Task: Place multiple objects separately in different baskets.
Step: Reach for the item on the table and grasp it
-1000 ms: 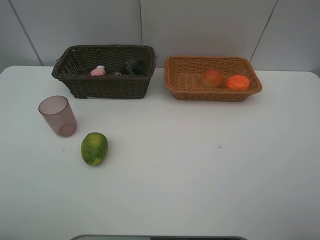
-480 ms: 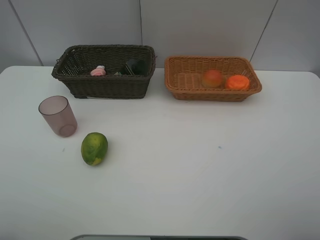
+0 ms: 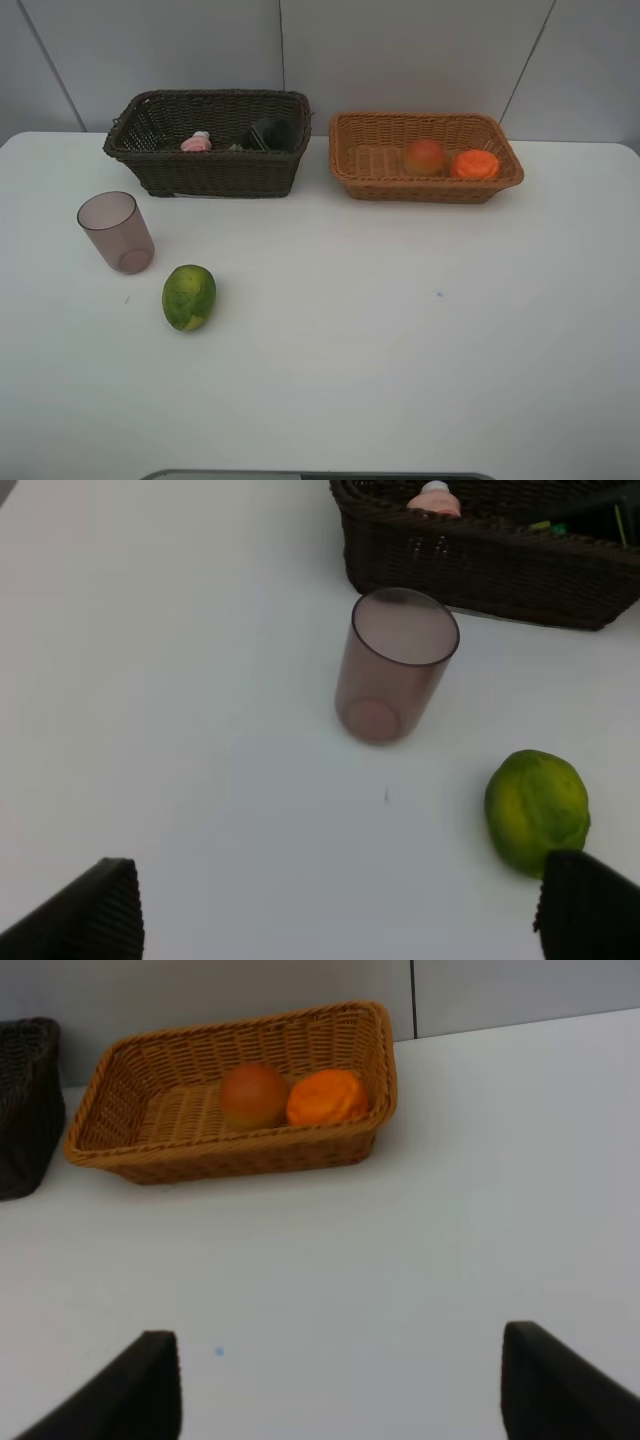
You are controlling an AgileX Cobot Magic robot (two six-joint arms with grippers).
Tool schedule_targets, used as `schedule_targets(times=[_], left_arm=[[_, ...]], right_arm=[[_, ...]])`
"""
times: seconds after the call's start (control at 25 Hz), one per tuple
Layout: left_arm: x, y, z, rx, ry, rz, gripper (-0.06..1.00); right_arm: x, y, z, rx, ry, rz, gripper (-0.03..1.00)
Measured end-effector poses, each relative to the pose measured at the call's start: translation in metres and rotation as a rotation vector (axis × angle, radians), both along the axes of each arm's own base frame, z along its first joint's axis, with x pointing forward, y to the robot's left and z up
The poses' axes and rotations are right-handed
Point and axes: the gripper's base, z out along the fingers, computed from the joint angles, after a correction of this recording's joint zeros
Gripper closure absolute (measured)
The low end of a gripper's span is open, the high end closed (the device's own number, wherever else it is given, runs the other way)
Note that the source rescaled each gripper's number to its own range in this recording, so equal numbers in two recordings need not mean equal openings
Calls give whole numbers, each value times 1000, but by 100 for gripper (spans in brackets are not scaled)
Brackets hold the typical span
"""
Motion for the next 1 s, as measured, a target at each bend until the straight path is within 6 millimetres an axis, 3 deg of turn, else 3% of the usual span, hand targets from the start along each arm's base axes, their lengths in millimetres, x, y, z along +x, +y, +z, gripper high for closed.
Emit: schedule_targets(times=[0.2, 0.48, 0.64, 0.84, 1.0], left_arm=[[7, 0, 0, 14, 48, -8, -6], [49, -5, -3, 41, 320, -88, -6], [84, -8, 6, 68, 392, -118, -6], [142, -13, 16, 113, 494, -174, -6], [192, -31, 13, 158, 600, -269, -6]], right_arm=[[0, 0, 0, 0, 0, 0, 45], [0, 0, 0, 0, 0, 0, 45], [0, 0, 0, 0, 0, 0, 45], [0, 0, 0, 0, 0, 0, 45], [0, 0, 0, 0, 0, 0, 45]])
